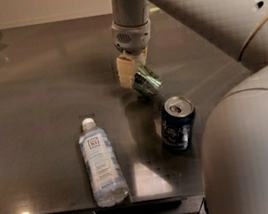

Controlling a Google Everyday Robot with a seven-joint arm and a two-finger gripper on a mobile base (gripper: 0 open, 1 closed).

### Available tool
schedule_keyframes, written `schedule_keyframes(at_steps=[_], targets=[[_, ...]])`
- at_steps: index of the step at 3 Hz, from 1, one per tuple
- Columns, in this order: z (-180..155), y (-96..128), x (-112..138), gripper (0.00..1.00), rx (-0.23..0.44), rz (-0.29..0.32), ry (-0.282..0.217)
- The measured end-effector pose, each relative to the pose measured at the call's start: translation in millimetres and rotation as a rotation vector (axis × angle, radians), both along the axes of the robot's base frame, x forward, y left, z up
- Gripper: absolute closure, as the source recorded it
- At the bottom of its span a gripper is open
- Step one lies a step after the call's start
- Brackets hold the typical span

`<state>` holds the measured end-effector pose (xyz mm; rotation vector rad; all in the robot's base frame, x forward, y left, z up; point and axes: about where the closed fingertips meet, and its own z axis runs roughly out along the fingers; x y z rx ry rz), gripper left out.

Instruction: Knock green can over

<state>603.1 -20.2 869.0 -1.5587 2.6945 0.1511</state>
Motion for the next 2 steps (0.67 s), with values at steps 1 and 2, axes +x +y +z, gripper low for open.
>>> schedule_keyframes(at_steps=[1, 2], targets=[[-10, -3, 1, 0.05, -0.010, -0.004, 0.022], [-22, -6, -1, 0.00, -0.006, -0.007, 0.032]])
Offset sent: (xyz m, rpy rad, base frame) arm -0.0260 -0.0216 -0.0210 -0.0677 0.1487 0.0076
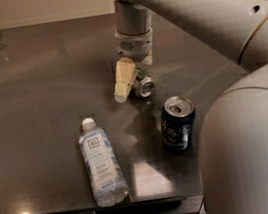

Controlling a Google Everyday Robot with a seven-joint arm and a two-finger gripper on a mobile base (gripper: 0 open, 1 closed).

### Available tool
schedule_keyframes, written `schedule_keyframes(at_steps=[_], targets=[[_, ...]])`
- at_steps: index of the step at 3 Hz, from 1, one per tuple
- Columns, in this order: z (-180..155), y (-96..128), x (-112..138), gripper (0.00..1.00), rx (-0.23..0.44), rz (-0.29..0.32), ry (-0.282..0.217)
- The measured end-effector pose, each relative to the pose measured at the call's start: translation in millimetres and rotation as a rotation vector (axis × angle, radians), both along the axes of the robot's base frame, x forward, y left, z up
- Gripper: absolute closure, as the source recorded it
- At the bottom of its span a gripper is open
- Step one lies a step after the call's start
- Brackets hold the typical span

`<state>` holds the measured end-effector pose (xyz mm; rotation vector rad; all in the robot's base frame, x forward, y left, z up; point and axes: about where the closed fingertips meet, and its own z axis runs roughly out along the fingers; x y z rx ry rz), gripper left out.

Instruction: Knock green can over

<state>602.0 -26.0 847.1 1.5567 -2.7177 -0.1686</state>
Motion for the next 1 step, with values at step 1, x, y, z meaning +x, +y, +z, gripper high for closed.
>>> schedule_keyframes(at_steps=[1], targets=[[-0.5, 0.1, 0.1, 0.00, 0.000, 0.000, -0.001]])
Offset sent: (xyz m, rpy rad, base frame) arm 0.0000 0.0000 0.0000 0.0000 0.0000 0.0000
